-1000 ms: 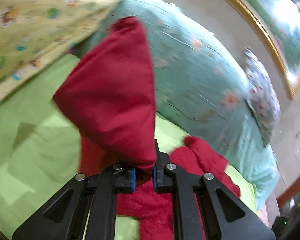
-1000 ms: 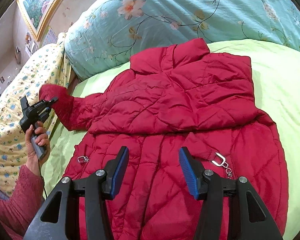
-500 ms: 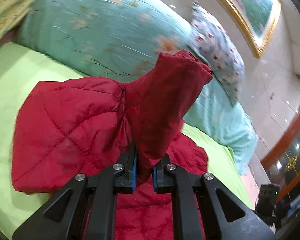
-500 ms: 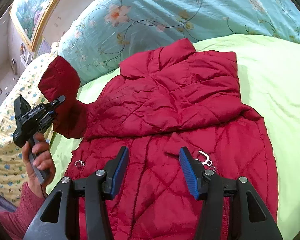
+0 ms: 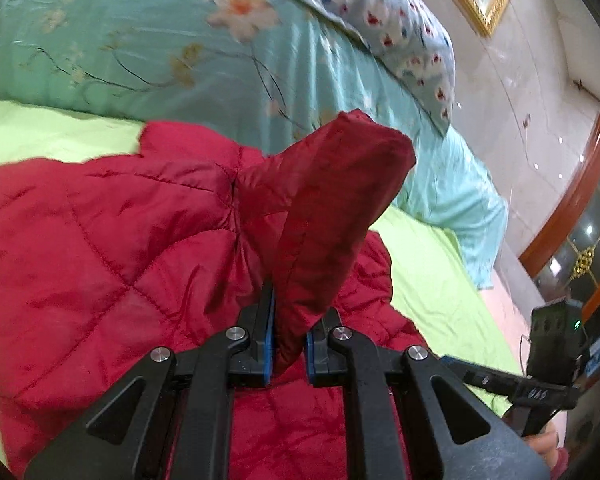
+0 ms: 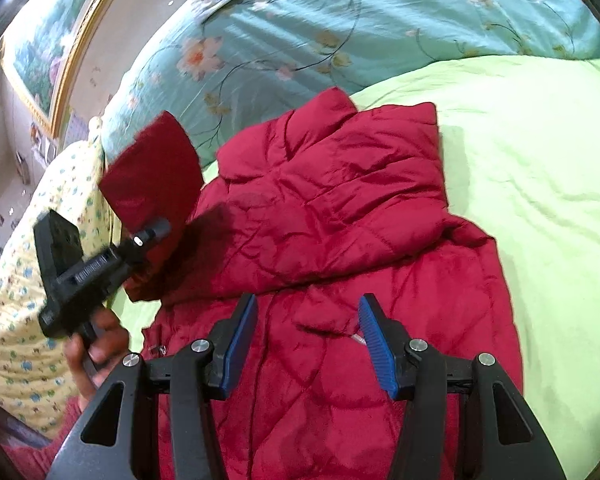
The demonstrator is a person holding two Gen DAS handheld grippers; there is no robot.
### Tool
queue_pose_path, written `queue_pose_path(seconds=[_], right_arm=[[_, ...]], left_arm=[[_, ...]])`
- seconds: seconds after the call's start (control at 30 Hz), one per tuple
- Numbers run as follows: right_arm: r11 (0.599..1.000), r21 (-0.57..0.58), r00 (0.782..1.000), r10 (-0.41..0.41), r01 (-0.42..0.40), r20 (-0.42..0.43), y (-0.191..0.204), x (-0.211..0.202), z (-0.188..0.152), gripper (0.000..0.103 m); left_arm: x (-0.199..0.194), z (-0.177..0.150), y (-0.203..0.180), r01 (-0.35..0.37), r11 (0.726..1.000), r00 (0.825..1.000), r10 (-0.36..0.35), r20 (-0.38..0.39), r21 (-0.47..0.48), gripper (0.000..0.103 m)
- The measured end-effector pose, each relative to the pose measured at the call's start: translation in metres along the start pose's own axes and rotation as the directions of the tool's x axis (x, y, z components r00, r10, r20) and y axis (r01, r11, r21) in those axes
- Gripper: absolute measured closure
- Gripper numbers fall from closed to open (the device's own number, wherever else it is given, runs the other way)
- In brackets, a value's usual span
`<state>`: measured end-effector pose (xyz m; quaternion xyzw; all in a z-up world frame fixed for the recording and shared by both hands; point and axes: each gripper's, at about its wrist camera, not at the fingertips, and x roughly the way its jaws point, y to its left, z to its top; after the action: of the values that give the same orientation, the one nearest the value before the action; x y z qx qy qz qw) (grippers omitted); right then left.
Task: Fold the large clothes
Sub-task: 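Fold the sleeve across the jacket toward the right tool and release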
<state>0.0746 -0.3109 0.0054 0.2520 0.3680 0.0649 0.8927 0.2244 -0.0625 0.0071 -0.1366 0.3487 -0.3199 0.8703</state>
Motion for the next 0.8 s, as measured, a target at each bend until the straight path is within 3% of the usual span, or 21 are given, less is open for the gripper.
queue_pose_path(seconds=[0.17,0.33,0.67,0.8], right_arm=[[0.995,0.080,0.998,0.058,-0.058,0.006,-0.015,0.003,0.017,0.048],[0.979,0.173,0.994,0.112,-0.111,0.003,-0.030,0.018,0.037,0.037],[0.950,0.252,0.979,0.201,-0.185,-0.042,-0.028,0.076,0.068,0.037],[0.955,0.251,0.978,0.188,-0.160,-0.093,-0.024,0.097,0.069,0.036]], left_arm=[[0.039,-0.015,-0.020,-0.002,1.000,0.997,0.005,-0.081,0.028,0.094],[0.068,-0.033,-0.033,-0.053,0.995,0.989,0.065,-0.134,0.087,0.094],[0.081,-0.048,-0.042,-0.131,0.970,0.976,0.162,-0.143,0.203,0.094],[0.083,-0.052,-0.046,-0.151,0.960,0.974,0.185,-0.133,0.235,0.094]])
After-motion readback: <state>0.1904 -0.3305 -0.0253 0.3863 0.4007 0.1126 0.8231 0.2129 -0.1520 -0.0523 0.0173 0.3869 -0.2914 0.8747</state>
